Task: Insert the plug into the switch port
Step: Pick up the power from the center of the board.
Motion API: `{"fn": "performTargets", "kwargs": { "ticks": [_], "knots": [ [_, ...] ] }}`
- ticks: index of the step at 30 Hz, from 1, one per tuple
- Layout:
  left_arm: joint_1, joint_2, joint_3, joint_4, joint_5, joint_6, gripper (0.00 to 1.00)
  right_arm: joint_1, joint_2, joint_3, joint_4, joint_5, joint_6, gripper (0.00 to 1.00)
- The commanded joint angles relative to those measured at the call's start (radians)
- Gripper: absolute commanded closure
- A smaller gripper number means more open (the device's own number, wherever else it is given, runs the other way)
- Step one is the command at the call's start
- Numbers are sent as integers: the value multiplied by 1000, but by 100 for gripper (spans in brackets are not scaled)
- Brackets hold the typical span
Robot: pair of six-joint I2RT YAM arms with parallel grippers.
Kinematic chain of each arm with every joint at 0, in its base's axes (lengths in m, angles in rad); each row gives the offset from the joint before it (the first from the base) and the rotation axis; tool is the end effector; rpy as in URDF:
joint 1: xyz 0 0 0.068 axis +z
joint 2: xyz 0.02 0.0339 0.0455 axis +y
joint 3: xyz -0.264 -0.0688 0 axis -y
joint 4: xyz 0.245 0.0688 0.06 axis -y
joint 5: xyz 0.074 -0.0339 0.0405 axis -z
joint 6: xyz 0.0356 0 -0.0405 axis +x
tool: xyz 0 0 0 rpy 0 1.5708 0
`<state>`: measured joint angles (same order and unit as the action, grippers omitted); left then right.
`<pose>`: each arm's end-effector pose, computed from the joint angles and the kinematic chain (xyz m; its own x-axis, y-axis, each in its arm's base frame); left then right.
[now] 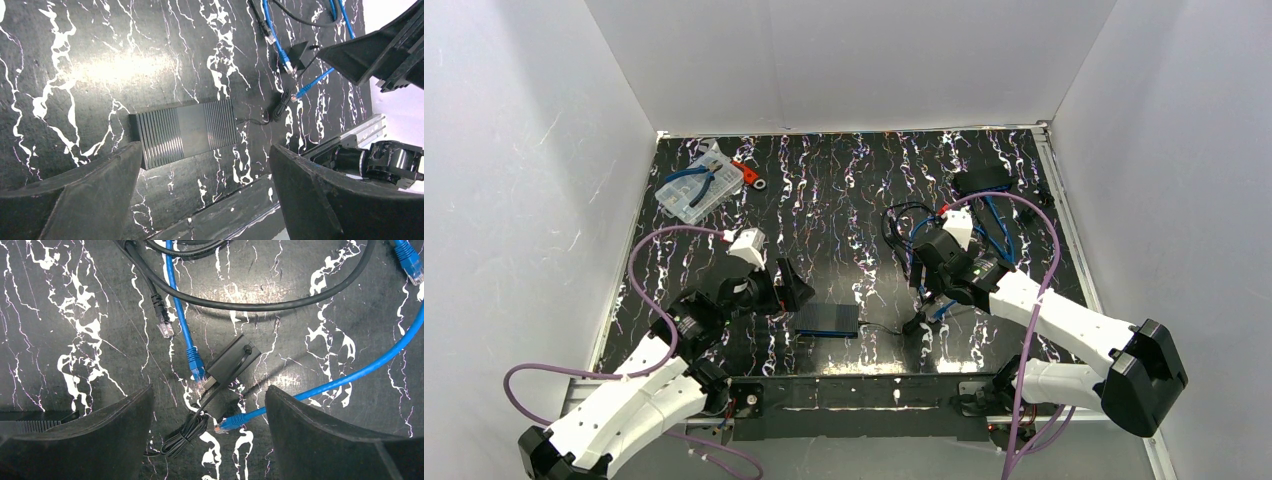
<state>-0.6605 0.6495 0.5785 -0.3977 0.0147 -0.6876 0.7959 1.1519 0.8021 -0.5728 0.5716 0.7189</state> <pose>0.1230 -0.0962 0.2661 -0.6716 -0.2819 -0.6852 0.2557 0.7799 -0.5714 0.1719 0.1481 0.2442 -0.6650 0.1126 -0.7383 0.0871 0.9935 0.0731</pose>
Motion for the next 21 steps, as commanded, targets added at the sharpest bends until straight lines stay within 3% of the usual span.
{"fn": "performTargets", "kwargs": {
  "ticks": [1,9,21],
  "knots": [
    [-3,4,54,-38,-54,22,2,-4,-8,16,27,8,20,14],
    [-2,-7,107,-79,-90,36,2,-4,-17,25,25,-12,3,14],
    [-3,-97,64,-62,-61,61,2,-3,-17,36,-45,33,40,15]
  ]
}}
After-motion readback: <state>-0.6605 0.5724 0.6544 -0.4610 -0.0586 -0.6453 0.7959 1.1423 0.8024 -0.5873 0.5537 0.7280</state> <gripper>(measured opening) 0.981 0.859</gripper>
